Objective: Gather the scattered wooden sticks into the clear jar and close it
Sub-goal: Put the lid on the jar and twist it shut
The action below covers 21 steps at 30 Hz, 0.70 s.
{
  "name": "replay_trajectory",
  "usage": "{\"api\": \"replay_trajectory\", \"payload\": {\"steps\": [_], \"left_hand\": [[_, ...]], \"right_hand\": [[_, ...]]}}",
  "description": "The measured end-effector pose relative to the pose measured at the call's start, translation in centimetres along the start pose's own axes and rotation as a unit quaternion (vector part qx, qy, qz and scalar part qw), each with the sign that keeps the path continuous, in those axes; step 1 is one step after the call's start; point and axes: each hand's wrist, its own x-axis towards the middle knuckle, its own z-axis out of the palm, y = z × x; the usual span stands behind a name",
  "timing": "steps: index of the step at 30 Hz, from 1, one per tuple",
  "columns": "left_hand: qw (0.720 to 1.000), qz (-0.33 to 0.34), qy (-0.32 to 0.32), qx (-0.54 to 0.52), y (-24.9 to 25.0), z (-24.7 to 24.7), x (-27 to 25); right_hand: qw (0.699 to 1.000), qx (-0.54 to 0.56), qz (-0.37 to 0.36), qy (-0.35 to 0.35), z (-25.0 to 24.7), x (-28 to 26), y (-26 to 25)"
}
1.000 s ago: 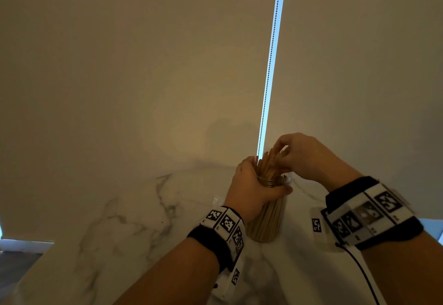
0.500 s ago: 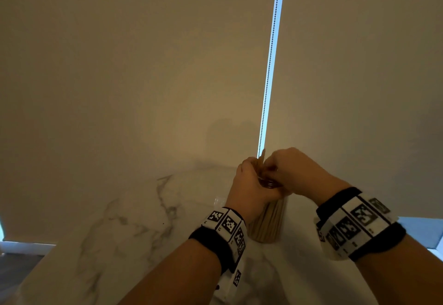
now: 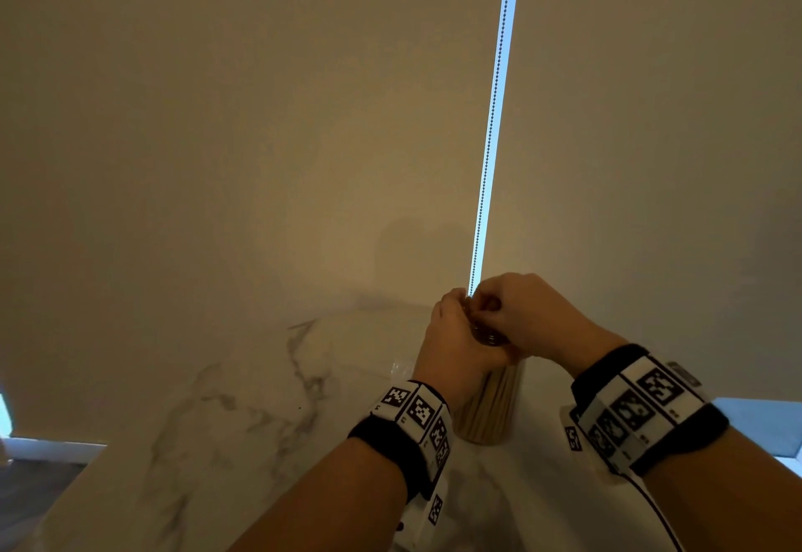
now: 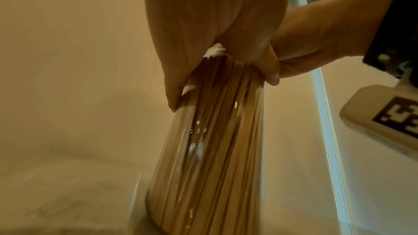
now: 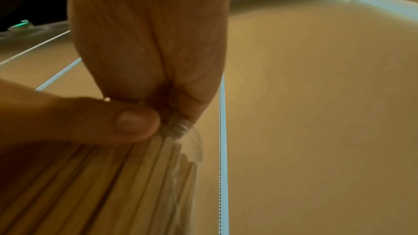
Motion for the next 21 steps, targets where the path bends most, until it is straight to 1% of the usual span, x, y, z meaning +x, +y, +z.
{"api": "replay_trajectory", "payload": {"steps": [4, 6, 8, 10, 12, 14, 16, 19, 21], "left_hand": [[1.0, -0.007, -0.004, 0.002, 0.2, -0.1, -0.1], [1.0, -0.013, -0.003, 0.003, 0.2, 0.0, -0.1], [1.0, -0.018, -0.003, -0.005, 0.3, 0.0, 0.0], [1.0, -0.018, 0.007, -0.002, 0.2, 0.2, 0.2], [1.0, -0.021, 0.011, -0.004, 0.2, 0.2, 0.1], [1.0, -0.024, 0.012, -0.008, 0.3, 0.1, 0.1], [1.0, -0.028, 0.003, -0.009, 0.3, 0.0, -0.1], [1.0, -0.027, -0.009, -0.001, 0.9, -0.4, -0.3], [1.0, -0.019, -0.004, 0.01, 1.2, -0.5, -0.4]], "right_hand": [[0.998, -0.033, 0.029, -0.038, 0.2, 0.7, -0.6], [0.998, -0.048, 0.043, -0.027, -0.1, 1.1, -0.7], [0.998, -0.025, 0.045, -0.023, -0.2, 1.2, -0.7], [0.999, 0.006, 0.039, -0.033, 0.2, 1.3, -0.9], [0.998, 0.006, 0.04, -0.053, 0.5, 1.5, -1.0], [0.998, -0.008, 0.037, -0.058, 0.5, 1.9, -1.0], [0.997, -0.037, 0.045, -0.046, 0.4, 2.3, -0.7], [0.988, -0.136, 0.069, -0.001, 1.0, 2.6, -0.7], [0.986, -0.146, 0.074, 0.021, 1.7, 2.6, -0.8]]}}
